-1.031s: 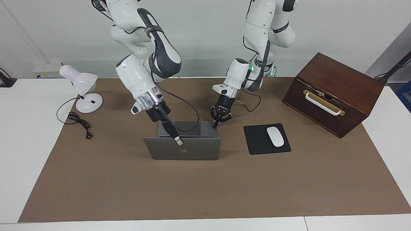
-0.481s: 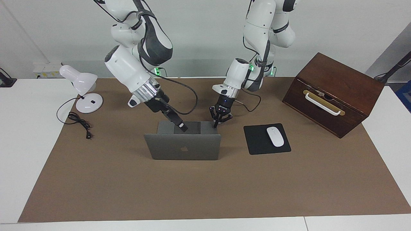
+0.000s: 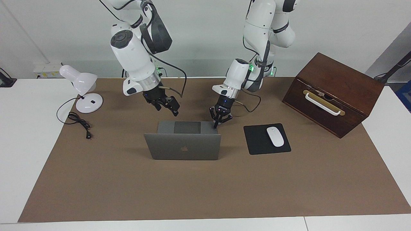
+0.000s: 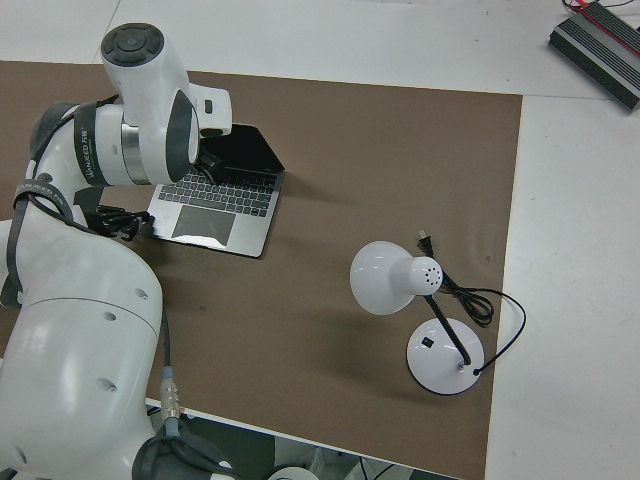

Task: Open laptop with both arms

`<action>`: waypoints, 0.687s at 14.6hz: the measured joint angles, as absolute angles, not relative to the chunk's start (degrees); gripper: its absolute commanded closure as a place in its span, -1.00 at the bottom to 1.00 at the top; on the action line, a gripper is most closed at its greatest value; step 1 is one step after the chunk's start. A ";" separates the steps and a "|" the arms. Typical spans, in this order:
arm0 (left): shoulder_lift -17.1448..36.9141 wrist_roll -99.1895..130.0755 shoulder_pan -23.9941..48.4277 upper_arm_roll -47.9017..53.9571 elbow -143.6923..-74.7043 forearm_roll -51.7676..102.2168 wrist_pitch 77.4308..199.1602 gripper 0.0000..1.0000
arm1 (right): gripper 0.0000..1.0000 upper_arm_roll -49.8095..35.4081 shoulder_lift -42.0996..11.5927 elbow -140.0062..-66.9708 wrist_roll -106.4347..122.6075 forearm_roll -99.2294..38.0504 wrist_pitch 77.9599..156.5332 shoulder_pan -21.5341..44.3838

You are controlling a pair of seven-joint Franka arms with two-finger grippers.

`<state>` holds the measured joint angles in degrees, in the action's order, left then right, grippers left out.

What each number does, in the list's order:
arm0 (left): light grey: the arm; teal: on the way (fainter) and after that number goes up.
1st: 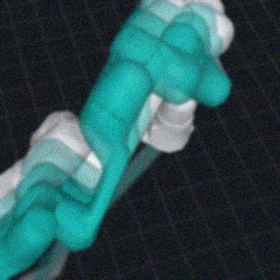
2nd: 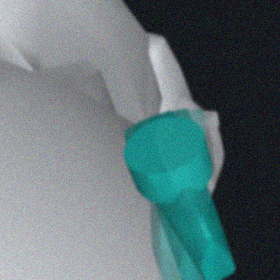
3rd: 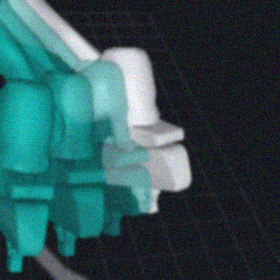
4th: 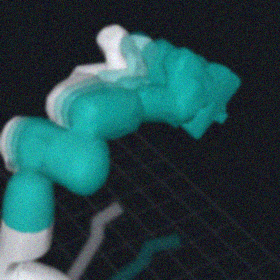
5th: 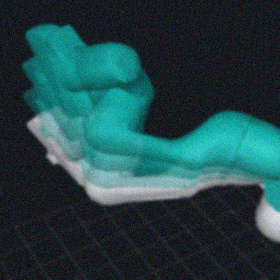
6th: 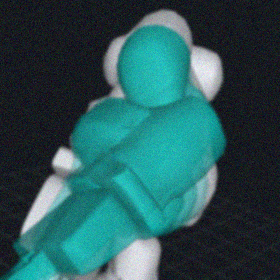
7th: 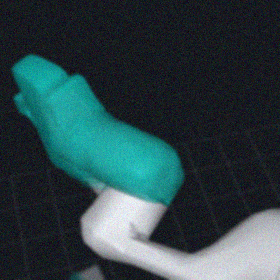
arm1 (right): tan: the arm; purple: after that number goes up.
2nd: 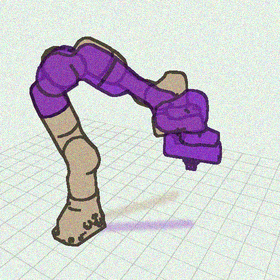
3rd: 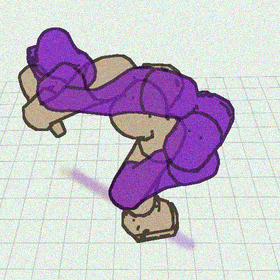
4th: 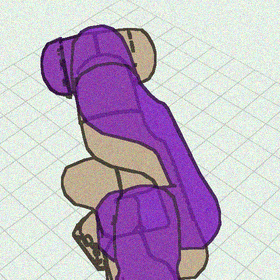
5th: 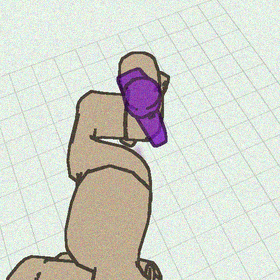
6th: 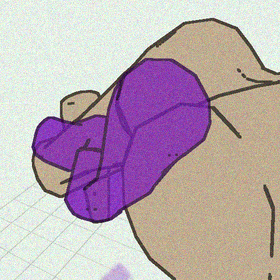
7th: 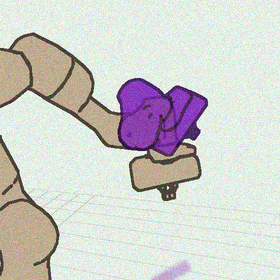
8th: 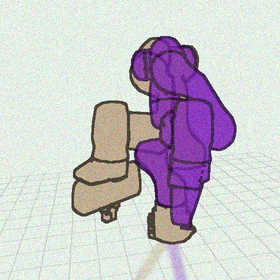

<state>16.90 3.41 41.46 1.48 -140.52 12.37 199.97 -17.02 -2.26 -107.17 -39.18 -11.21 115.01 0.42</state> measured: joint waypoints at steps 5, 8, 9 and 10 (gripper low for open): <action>16.35 5.13 41.05 1.47 -138.53 12.45 198.87 1.00 | -1.00 -15.01 -0.27 -107.36 -22.41 -5.71 111.24 -1.03; 12.43 5.52 39.86 1.33 -137.51 12.48 191.72 1.00 | -1.00 -12.44 -0.21 -107.37 -14.45 -3.66 111.10 -1.14; 10.70 5.52 39.39 1.32 -137.29 12.48 188.96 1.00 | -1.00 -11.66 -0.18 -107.37 -12.45 -3.55 111.10 -1.14; 9.02 5.54 38.95 1.28 -137.12 12.50 186.29 1.00 | -1.00 -10.91 -0.05 -107.37 -11.01 -3.44 111.08 -1.15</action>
<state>9.02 5.54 38.95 1.28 -137.12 12.50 186.29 -10.91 -0.05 -107.37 -11.01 -3.44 111.08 -1.15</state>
